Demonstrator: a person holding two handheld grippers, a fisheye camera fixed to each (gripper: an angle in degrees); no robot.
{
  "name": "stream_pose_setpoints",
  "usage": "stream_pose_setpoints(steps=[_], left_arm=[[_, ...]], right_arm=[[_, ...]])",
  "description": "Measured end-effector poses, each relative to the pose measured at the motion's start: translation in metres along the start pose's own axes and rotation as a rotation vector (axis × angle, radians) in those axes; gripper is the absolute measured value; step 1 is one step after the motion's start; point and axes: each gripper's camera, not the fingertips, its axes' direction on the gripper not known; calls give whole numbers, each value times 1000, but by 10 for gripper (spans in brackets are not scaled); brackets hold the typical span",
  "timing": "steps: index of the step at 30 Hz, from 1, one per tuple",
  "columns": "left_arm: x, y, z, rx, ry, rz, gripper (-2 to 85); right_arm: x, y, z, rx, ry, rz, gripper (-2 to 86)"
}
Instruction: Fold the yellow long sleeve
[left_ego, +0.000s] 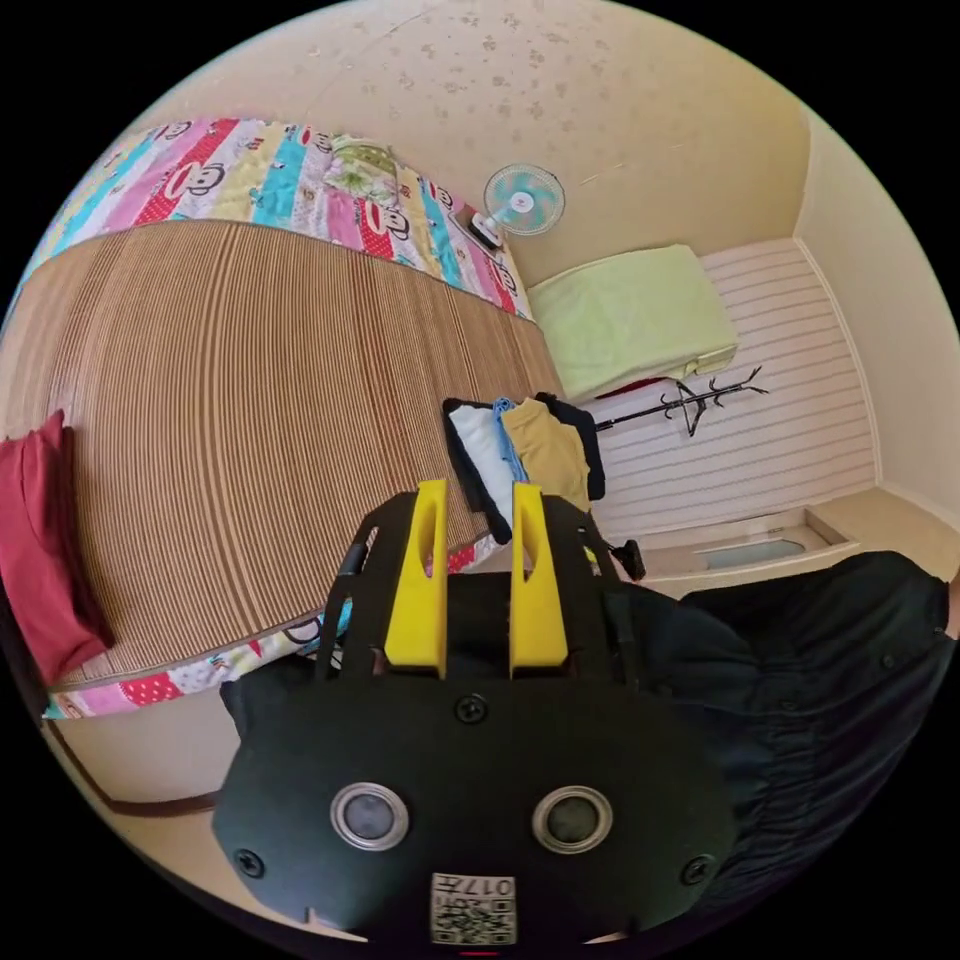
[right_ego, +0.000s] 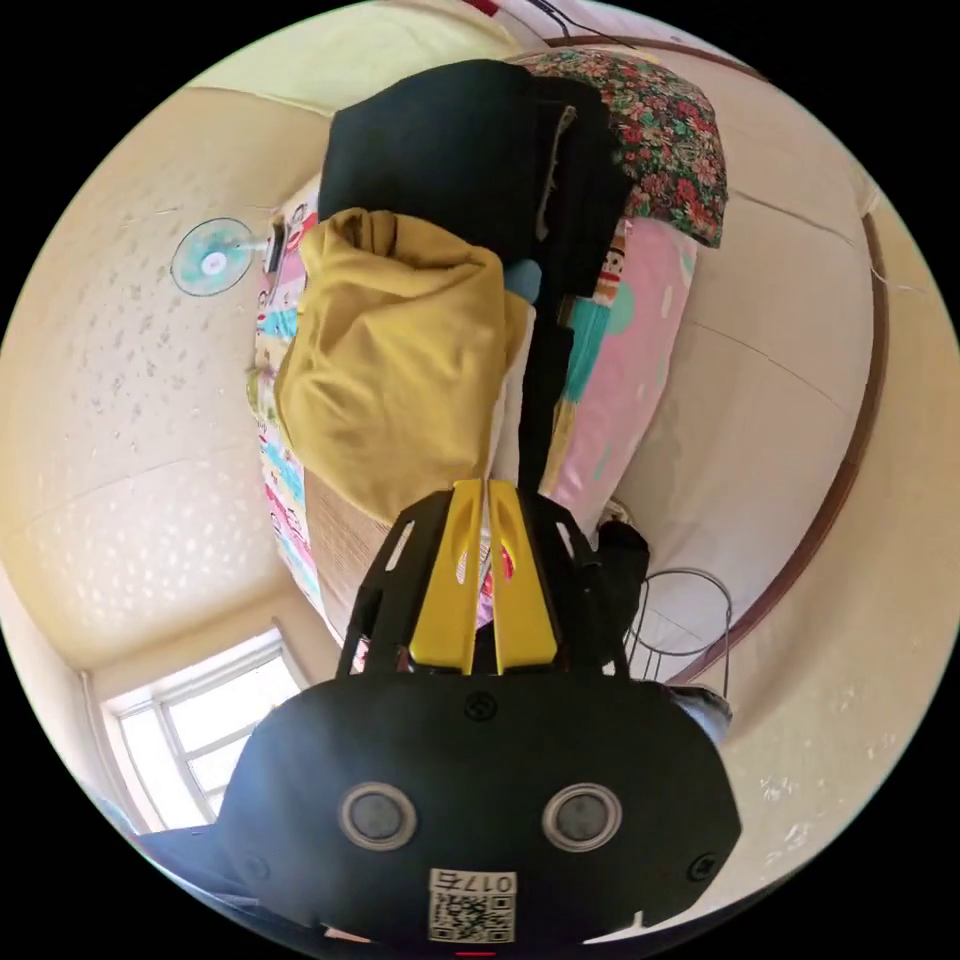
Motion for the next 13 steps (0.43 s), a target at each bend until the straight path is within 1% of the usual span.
stream_pose_setpoints(steps=[1, 2, 3, 4, 5, 7, 8, 10, 13], left_arm=[[-13, 4, -17, 46, -58, -33, 84], [-27, 8, -34, 87, -138, -70, 77], [-35, 10, -41, 101, -176, -81, 73], [-52, 13, -53, 122, -249, -101, 69], [-74, 14, -63, 127, -321, -127, 66], [-114, 13, -76, 129, -401, -206, 65], [-142, 10, -83, 130, -422, -255, 68], [-186, -1, -90, 101, -424, -329, 85], [-254, -28, -87, -12, -352, -432, 126]], right_arm=[[-7, 19, 35, -34, 83, -14, 14], [-13, 27, 55, -52, 124, -26, 12], [-27, 44, 97, -95, 184, -67, 10], [-46, 60, 143, -152, 210, -127, 8], [-57, 67, 166, -183, 213, -162, 7], [-108, 98, 246, -258, 211, -328, 5], [-121, 107, 261, -261, 209, -371, 4], [-168, 146, 317, -289, 181, -528, 3], [-204, 198, 371, -317, 161, -695, 3]])
